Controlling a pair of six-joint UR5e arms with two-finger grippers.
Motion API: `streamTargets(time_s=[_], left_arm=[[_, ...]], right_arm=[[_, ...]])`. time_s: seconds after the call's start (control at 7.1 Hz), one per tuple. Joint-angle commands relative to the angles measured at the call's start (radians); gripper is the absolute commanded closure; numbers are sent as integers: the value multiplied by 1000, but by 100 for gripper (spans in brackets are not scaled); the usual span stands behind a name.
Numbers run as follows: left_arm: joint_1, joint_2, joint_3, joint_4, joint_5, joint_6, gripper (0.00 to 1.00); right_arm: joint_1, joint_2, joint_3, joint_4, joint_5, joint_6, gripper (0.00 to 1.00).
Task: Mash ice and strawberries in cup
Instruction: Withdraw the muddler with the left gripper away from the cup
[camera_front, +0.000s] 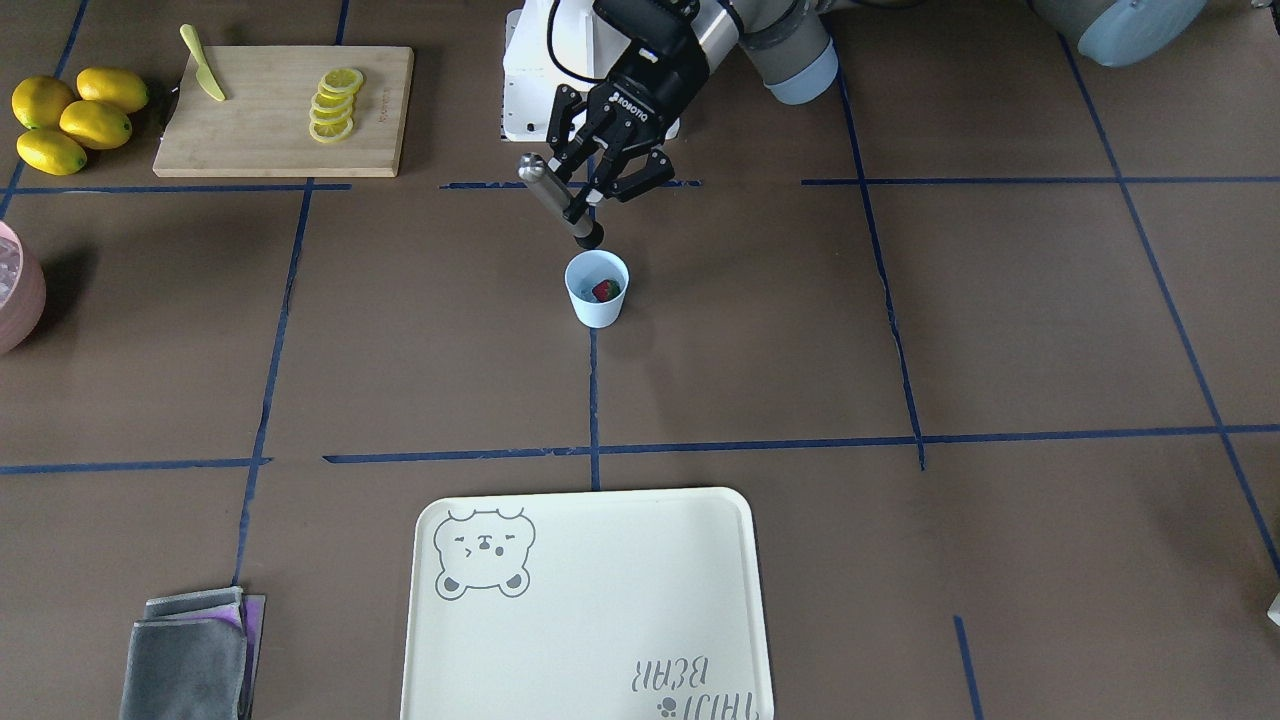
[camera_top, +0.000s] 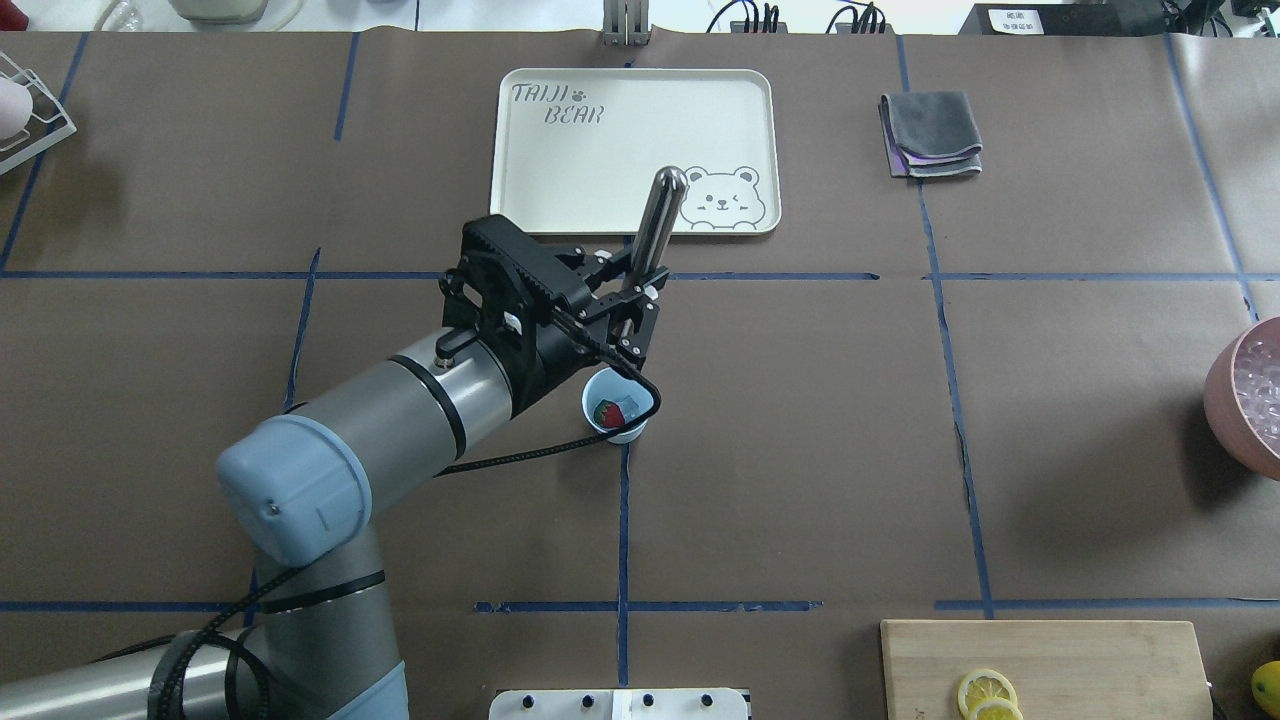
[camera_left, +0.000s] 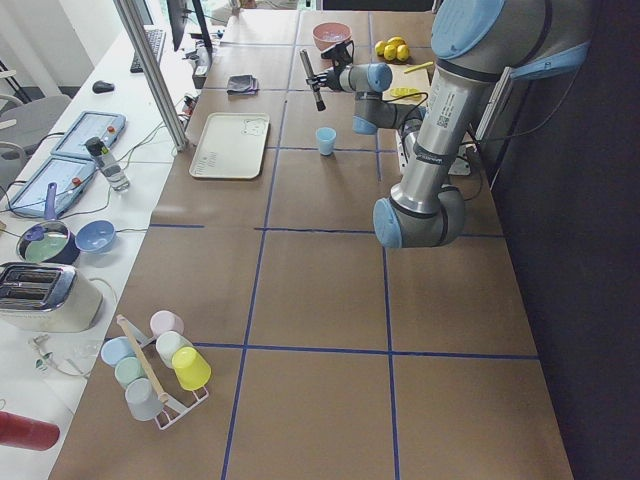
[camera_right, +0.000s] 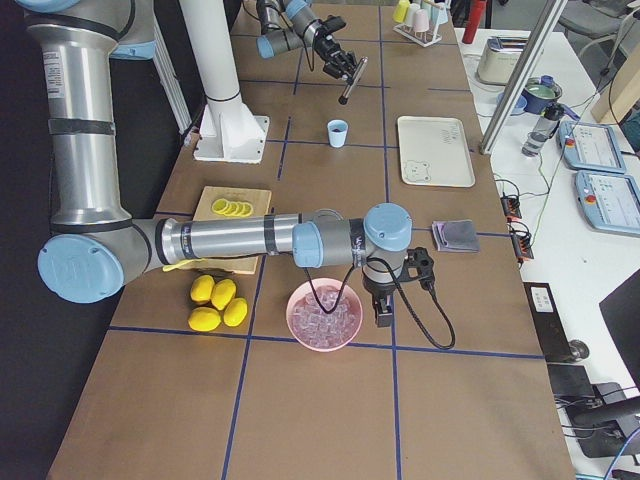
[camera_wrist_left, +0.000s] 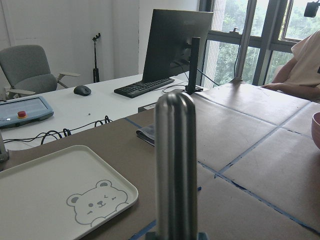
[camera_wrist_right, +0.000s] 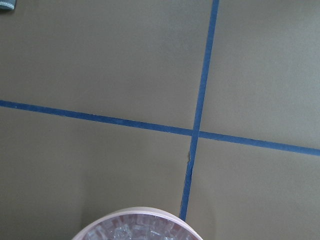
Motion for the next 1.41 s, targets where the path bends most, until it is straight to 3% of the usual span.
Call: streamTargets(time_s=[0.0,0.14,0.28,0.7,0.84,0.99,1.13,1.27], left_arm=[[-52,70,-64,207,-2,-109,100],[-81,106,-64,250,-5,-138,100],[-142,162,-64,333,-72,-140,100],[-500,369,-58,453,-652,-144,100],[-576,377,-51,619,-809,-140,99],[-604,434,-58,749,-819,-128,98],[-659,504,-51,752,-844,-91,97],[-714,517,6,758,-926,-75,97]], right_arm=[[0,-1,-1,0,-2,0,0],[0,-1,-1,0,-2,0,0],[0,-1,-1,0,-3,0,0],[0,-1,-1,5,-5,23,0],[0,-1,0,5,-3,25,0],[0,-1,0,5,-2,25,0],[0,-1,0,6,-3,25,0],[0,-3,0,5,-3,25,0]])
